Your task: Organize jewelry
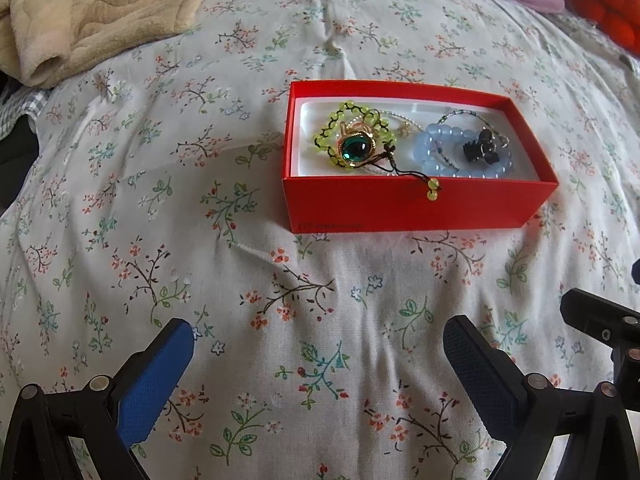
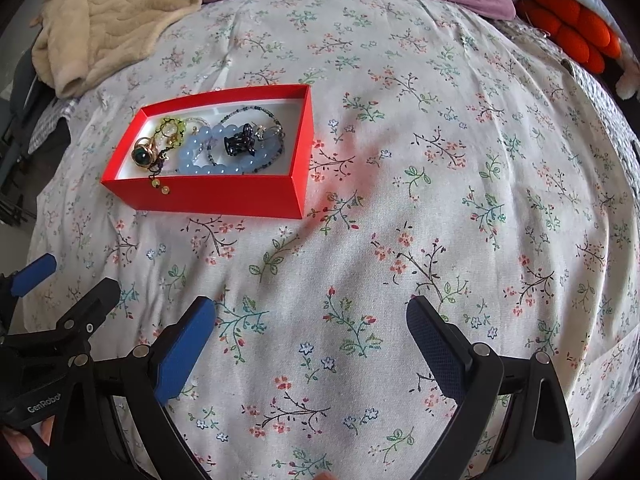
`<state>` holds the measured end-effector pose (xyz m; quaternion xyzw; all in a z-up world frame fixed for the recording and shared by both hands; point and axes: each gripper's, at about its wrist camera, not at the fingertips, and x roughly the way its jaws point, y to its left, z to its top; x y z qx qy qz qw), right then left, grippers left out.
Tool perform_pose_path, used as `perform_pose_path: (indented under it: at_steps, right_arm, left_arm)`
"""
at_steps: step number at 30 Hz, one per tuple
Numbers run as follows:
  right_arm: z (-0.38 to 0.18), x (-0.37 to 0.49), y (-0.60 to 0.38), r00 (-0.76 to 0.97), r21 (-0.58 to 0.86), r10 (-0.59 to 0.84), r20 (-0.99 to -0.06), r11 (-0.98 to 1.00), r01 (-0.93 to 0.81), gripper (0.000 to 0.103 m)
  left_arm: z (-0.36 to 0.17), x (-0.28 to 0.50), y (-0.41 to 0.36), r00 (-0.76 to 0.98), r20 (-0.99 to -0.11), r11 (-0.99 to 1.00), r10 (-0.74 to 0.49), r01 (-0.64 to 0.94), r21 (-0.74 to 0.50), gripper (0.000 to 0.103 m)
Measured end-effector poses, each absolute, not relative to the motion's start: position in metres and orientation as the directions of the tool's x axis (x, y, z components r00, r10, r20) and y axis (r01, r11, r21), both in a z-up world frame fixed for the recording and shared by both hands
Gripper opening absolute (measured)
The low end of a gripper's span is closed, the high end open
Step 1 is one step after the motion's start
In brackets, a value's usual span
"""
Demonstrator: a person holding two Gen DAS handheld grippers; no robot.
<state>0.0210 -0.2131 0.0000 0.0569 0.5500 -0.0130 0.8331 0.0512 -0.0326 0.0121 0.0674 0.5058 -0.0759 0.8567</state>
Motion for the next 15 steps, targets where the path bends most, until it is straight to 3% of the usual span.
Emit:
perform_pose_path:
  at_steps: [15]
  right_arm:
    - [-0.001,0.0213,-0.2128,0.394,0.078,0.039,-0.918,0.994,0.082,0.098]
  left_arm:
    - [0.0122,0.0509,-0.0318,0.475,-0.878,0.979,-0.057,0.198,0.043,0.102]
